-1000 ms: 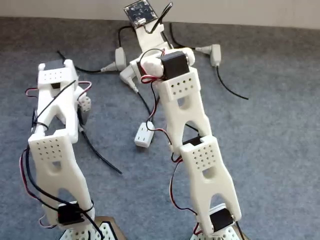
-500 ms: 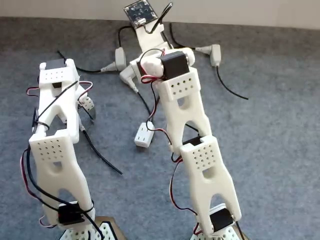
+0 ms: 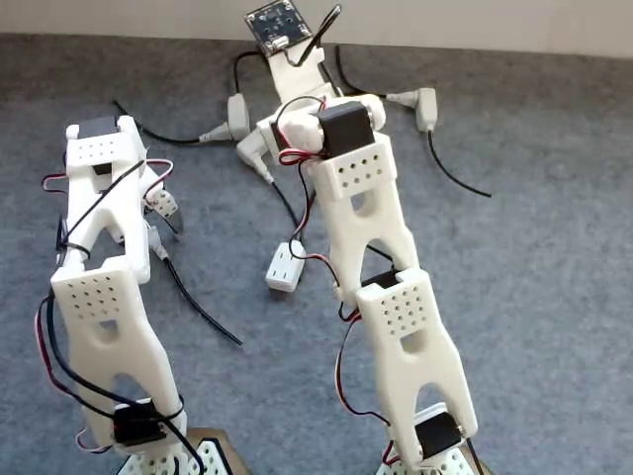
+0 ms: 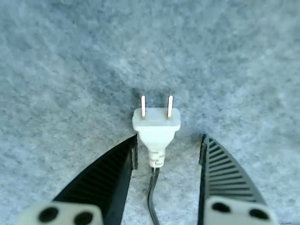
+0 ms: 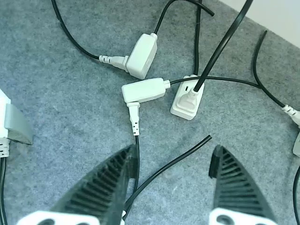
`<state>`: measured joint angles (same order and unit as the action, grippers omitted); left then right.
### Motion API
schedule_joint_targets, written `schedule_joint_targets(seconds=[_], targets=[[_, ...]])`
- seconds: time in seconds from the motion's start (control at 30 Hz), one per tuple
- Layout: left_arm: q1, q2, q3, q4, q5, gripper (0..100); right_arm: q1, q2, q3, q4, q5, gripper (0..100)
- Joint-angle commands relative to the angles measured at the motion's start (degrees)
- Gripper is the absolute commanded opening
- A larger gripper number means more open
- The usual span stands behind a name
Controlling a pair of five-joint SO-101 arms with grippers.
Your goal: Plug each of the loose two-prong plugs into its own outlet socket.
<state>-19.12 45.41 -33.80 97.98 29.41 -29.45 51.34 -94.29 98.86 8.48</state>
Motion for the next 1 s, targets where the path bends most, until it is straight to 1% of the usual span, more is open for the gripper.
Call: schedule_joint_targets(seconds=[0.0, 0.2, 0.3, 0.33, 0.4, 0.57, 0.77, 0.83, 0.97], targets=[[-1.63, -3.12, -1.89, -3.52, -0.62, 23, 0.84, -4.0, -3.38, 2.42, 0.44, 24.6], [-2.95, -3.03, -1.63, -4.4, -0.7, 23, 0.84, -4.09, 3.91, 2.42, 0.44, 24.6], [-2.77, -2.95, -1.54, -4.04, -0.97, 23, 0.84, -4.26, 4.97, 2.42, 0.44, 24.6], [-2.68, -2.95, -1.54, -4.04, -2.11, 23, 0.84, -4.35, 4.88, 2.42, 0.44, 24.6], [-2.68, -2.95, -1.54, -4.04, -4.84, 19, 0.84, -4.53, 4.88, 2.42, 0.44, 24.6], [-0.75, 1.19, -1.89, -4.31, -6.24, 1, 0.84, -4.62, 4.79, 2.42, 0.44, 24.6], [1.89, 3.47, -1.98, -3.96, -6.42, 0, 0.92, -4.62, 4.79, 2.42, 0.44, 24.6], [2.51, 3.03, -3.82, -3.96, -9.41, 0, 1.45, -4.79, 4.7, 2.42, 0.44, 24.6], [4.88, -0.75, -10.15, -1.93, -18.29, 0, 3.38, -7.6, 3.82, 2.42, 0.44, 24.6]])
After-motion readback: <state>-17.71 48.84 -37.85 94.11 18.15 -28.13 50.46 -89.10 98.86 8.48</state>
